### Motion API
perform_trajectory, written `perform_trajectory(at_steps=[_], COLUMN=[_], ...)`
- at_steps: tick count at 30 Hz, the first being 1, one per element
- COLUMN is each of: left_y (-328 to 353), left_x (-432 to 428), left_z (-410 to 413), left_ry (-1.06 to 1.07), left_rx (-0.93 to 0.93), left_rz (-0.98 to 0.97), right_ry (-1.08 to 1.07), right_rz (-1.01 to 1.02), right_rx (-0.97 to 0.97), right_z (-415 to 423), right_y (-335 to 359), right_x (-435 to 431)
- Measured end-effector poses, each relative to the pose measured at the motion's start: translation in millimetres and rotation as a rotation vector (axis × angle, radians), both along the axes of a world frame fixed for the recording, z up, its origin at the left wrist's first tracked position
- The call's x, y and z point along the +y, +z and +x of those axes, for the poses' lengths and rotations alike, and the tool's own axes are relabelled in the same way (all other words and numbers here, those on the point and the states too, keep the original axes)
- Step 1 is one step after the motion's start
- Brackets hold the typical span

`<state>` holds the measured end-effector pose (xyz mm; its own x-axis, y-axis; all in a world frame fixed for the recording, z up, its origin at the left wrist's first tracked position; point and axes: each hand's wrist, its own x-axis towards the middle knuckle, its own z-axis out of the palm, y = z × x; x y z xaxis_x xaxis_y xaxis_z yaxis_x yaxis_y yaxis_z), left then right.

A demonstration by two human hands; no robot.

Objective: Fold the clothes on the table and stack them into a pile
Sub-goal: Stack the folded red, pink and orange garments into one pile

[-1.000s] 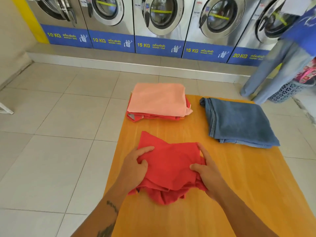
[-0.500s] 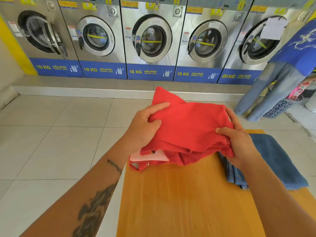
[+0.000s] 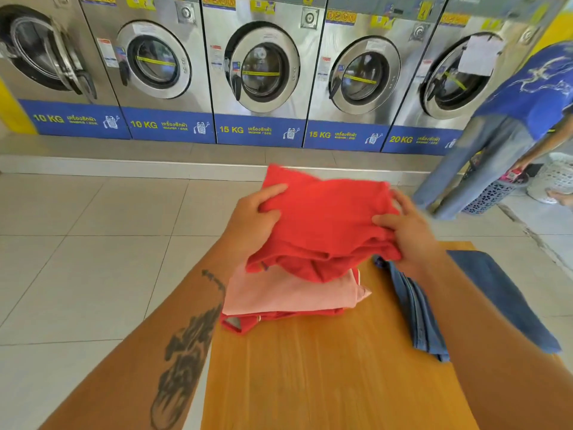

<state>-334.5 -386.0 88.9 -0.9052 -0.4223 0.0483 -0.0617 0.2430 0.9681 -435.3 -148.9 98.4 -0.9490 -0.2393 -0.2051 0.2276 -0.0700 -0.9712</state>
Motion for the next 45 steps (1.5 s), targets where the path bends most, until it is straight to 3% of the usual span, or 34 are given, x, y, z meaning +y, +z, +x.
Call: perform_trajectory(at_steps=[3, 6, 9, 12, 14, 16, 18, 21, 27, 29, 33, 36, 39, 41, 43, 45], left_y=[-55, -87, -90, -79, -78, -93, -120, -142, -121, -100, -106, -138, -143, -144, -146, -146], left_x=[-19, -29, -26, -8, 1, 3, 3, 10, 12, 6, -3, 6, 15, 16, 15, 14], left_z=[26, 44, 41, 27, 15, 9, 16, 33, 21, 3, -9, 7, 7, 5, 5, 6], left_ry=[0.080, 0.150, 0.231, 0.284, 0.188, 0.044, -0.038, 0.001, -0.004, 0.029, 0.060, 0.062, 0.110, 0.125, 0.145, 0.152], left_rx=[-0.238, -0.356, -0.352, -0.264, -0.238, -0.331, -0.420, -0.362, -0.506, -0.478, -0.363, -0.374, -0.342, -0.341, -0.349, -0.338], left_rz=[-0.140, -0.235, -0.352, -0.658, -0.841, -0.912, -0.932, -0.931, -0.908, -0.883, -0.909, -0.875, -0.863, -0.877, -0.883, -0.893], right_ry=[0.081, 0.247, 0.207, 0.348, 0.483, 0.541, 0.500, 0.446, 0.447, 0.411, 0.526, 0.600, 0.527, 0.473, 0.418, 0.413], right_rz=[0.455, 0.940, 1.260, 1.281, 1.334, 1.393, 1.424, 1.446, 1.513, 1.562, 1.400, 1.401, 1.358, 1.433, 1.540, 1.452], right_rx=[0.037, 0.126, 0.479, 0.729, 0.673, 0.614, 0.644, 0.718, 0.663, 0.740, 0.824, 0.734, 0.533, 0.479, 0.659, 0.795], right_z=[5, 17, 28, 31, 27, 27, 33, 51, 35, 24, 2, -18, -38, -43, -29, -5], right_y=[-44, -66, -61, -62, -78, -95, -109, -125, -101, -85, -95, -115, -117, -111, -110, -119], right_x=[-31, -49, -69, -88, -88, -77, -66, -58, -77, -101, -122, -105, -85, -81, -84, -81])
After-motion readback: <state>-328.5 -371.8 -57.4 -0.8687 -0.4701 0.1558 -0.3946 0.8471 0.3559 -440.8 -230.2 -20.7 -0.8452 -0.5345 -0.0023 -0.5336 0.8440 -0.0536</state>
